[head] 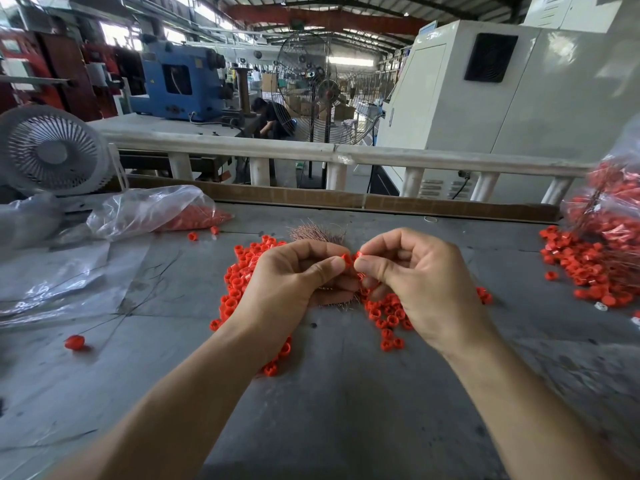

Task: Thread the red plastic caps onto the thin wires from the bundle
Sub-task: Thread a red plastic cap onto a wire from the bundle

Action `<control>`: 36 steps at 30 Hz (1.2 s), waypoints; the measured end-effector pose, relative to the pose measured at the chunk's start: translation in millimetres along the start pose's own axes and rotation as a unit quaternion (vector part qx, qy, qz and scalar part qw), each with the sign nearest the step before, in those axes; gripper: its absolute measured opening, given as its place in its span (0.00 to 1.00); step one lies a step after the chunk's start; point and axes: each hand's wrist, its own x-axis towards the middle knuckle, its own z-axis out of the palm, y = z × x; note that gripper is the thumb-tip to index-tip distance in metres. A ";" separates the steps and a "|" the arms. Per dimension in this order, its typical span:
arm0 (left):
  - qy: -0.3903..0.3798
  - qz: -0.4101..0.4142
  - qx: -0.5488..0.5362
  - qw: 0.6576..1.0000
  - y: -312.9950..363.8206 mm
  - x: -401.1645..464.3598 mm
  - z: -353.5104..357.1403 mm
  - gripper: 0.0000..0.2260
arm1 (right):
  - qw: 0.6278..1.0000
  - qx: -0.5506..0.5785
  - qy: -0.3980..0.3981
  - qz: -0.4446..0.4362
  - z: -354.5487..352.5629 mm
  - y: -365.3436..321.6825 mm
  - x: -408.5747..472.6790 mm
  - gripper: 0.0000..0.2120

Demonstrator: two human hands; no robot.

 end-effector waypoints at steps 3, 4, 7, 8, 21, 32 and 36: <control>0.010 0.009 0.013 1.000 0.7 0.5 0.3 0.05 | 0.999 -0.015 0.003 -0.033 3.7 0.4 -2.0 0.10; 0.011 0.010 0.018 1.000 1.1 0.2 0.3 0.04 | 0.999 -0.019 0.005 -0.040 4.1 0.4 -2.3 0.10; 0.011 0.016 0.028 0.999 1.5 -0.3 1.4 0.04 | 0.999 -0.014 0.012 -0.046 4.4 0.4 -2.7 0.10; 0.013 0.018 0.030 0.999 1.5 -0.3 1.5 0.04 | 0.999 -0.017 0.013 -0.049 4.2 0.5 -2.8 0.10; 0.002 0.038 0.041 0.998 -1.5 -0.1 2.3 0.09 | 0.987 -0.135 0.030 -0.087 6.0 2.4 -6.4 0.04; 0.010 0.035 0.047 0.998 -1.5 -0.9 2.1 0.04 | 0.983 -0.129 0.025 -0.129 7.2 0.3 -6.9 0.06; 0.009 0.032 0.041 0.999 -0.7 -0.8 2.5 0.05 | 0.984 -0.118 0.018 -0.133 5.8 0.2 -6.8 0.06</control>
